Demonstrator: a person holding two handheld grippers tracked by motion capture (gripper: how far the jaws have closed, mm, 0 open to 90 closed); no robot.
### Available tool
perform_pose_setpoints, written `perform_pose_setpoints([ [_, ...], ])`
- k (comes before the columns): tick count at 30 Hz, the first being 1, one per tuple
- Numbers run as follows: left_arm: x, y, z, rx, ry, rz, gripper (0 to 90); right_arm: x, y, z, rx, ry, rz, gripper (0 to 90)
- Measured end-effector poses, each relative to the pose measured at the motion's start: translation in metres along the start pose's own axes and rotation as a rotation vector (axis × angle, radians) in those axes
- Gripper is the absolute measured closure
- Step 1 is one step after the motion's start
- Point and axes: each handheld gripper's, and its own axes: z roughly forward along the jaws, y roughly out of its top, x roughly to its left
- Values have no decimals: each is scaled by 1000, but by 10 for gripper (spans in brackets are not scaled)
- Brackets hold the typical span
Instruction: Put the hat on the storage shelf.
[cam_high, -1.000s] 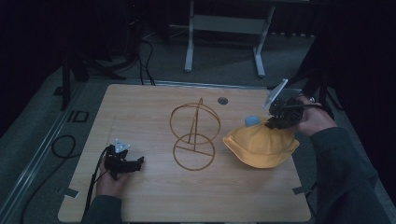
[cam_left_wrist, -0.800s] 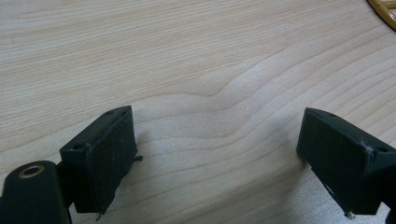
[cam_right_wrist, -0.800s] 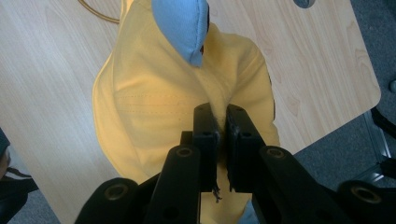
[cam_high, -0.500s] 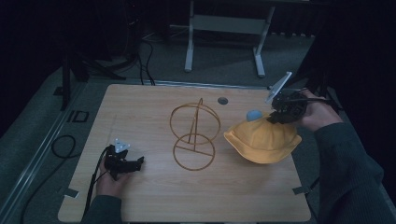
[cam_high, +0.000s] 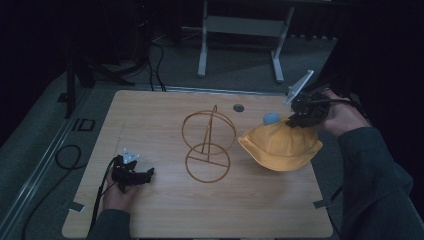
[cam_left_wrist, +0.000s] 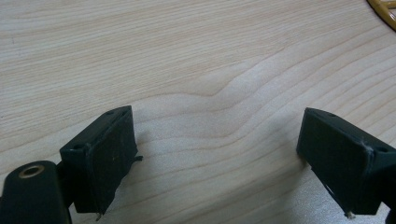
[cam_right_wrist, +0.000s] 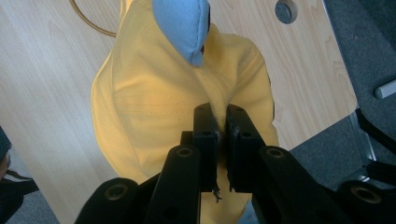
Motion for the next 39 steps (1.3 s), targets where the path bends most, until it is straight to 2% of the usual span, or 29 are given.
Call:
perform_pose_setpoints([
  [8,0,0,0,1,0,0,118,-1,3,-5,10,-5,-8,839],
  [29,0,0,0,-2,1,-1,118,-6,6,-29,-20,-22,-10,840],
  [39,0,0,0,-3,1,-1,118,-8,8,-40,-58,-21,-10,839],
])
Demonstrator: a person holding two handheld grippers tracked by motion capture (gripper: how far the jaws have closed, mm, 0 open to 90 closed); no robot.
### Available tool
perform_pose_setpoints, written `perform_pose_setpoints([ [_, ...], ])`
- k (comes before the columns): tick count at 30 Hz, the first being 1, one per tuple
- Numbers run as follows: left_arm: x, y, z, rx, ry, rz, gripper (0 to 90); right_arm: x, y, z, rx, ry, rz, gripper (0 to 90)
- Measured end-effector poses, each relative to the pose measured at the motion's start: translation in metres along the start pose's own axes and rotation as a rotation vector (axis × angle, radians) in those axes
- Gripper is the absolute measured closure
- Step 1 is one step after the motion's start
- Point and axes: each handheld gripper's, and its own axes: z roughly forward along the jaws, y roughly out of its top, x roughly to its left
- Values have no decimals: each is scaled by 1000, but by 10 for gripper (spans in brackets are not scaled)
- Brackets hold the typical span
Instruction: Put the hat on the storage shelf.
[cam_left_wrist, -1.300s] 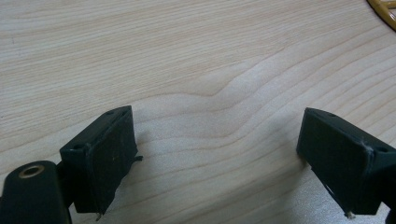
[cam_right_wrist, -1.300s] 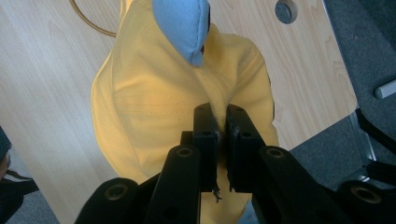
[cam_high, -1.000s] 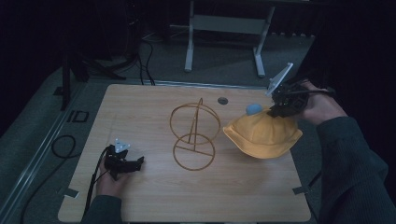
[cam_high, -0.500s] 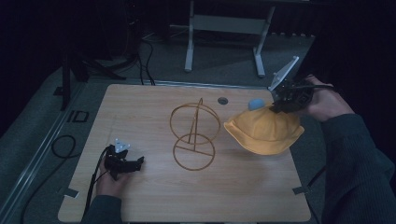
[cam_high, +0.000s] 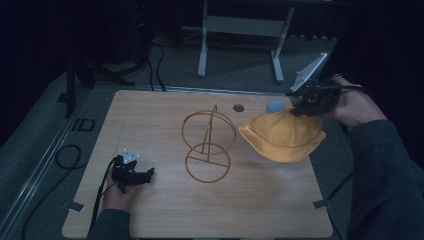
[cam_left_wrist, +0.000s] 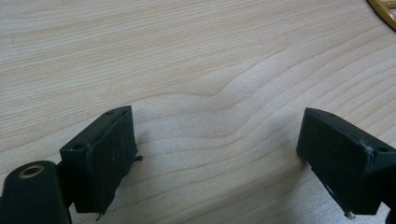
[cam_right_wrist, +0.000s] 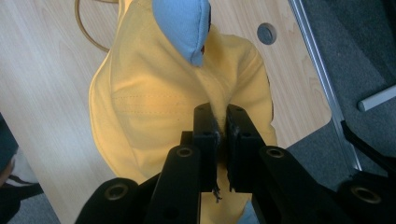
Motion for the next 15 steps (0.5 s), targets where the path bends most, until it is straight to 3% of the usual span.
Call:
perform_pose_setpoints([
  [15,0,0,0,2,-1,0,117,-4,-6,-2,-68,10,25,840],
])
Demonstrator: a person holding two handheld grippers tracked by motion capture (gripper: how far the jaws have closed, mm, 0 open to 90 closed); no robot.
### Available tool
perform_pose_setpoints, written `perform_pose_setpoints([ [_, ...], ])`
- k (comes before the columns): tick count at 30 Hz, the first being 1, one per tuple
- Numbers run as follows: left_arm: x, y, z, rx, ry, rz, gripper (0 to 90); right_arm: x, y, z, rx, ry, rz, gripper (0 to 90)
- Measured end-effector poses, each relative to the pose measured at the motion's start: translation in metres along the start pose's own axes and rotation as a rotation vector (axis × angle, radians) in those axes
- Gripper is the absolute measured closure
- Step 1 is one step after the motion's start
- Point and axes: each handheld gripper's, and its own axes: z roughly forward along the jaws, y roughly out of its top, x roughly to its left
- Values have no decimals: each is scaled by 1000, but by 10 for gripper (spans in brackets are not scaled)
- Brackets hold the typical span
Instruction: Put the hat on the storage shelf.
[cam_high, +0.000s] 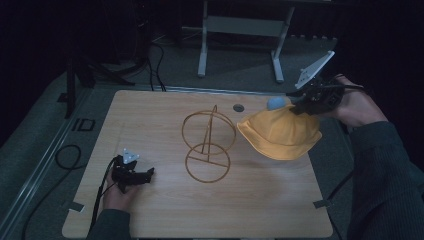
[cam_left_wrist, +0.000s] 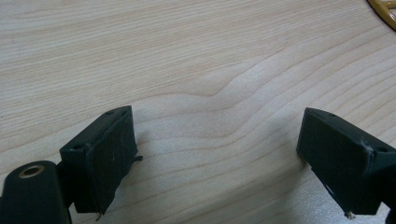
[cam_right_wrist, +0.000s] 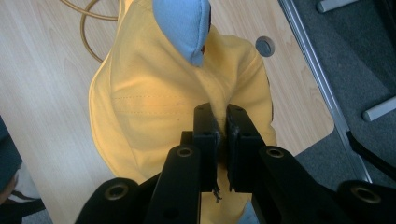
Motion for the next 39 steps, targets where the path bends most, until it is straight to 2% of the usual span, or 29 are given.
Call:
perform_pose_setpoints([
  [13,0,0,0,-2,0,-1,118,1,5,-6,-66,2,1,840],
  [39,0,0,0,-1,0,0,118,6,27,-6,-151,-1,-6,841],
])
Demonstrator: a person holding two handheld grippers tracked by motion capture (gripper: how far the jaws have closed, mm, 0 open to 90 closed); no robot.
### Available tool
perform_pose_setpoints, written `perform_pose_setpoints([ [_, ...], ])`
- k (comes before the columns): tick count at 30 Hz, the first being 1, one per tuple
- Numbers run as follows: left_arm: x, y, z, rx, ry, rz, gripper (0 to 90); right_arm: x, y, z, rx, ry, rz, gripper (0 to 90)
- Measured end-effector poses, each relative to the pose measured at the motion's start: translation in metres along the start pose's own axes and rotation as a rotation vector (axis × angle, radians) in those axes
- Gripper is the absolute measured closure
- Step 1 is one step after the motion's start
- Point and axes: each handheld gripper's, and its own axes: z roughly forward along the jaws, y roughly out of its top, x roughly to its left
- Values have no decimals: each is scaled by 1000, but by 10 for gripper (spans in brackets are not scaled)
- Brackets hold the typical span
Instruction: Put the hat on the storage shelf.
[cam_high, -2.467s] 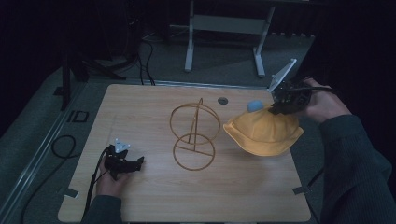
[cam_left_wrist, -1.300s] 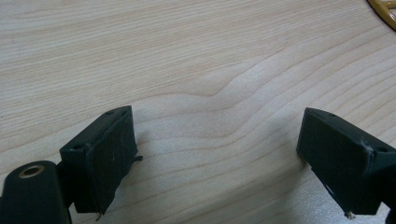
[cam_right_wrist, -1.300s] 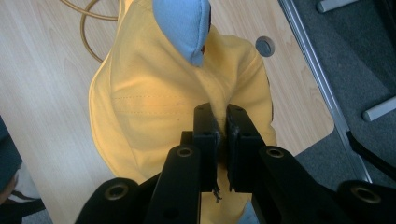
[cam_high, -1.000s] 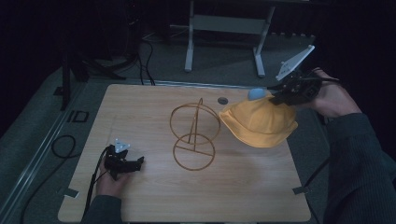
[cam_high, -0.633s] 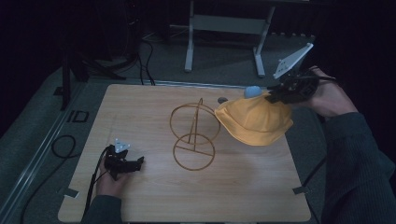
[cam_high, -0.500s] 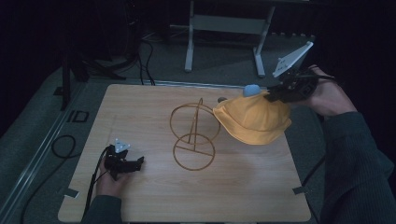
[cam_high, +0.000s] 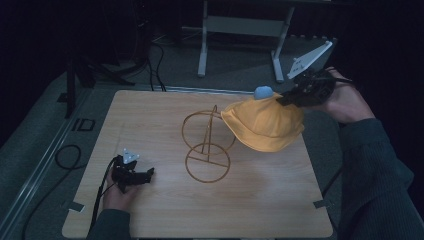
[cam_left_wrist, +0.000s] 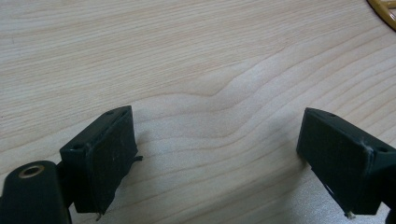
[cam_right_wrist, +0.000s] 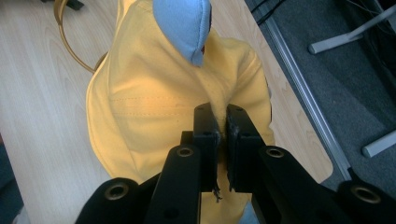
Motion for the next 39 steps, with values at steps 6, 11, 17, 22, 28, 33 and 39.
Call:
perform_pose_setpoints([
  [6,0,0,0,-1,0,0,117,2,7,2,-16,1,-3,841],
  [11,0,0,0,-1,0,0,118,4,13,3,-24,1,-6,840],
  [17,0,0,0,-1,0,0,118,6,21,5,-35,1,-12,840],
  [22,0,0,0,-3,0,-1,118,10,31,8,-40,3,-28,841],
  [28,0,0,0,-3,1,-1,118,17,50,14,-54,7,-52,840],
  [33,0,0,0,0,-1,0,117,26,69,25,-63,15,-75,840],
  [39,0,0,0,-1,0,-1,117,42,96,47,-67,31,-108,838],
])
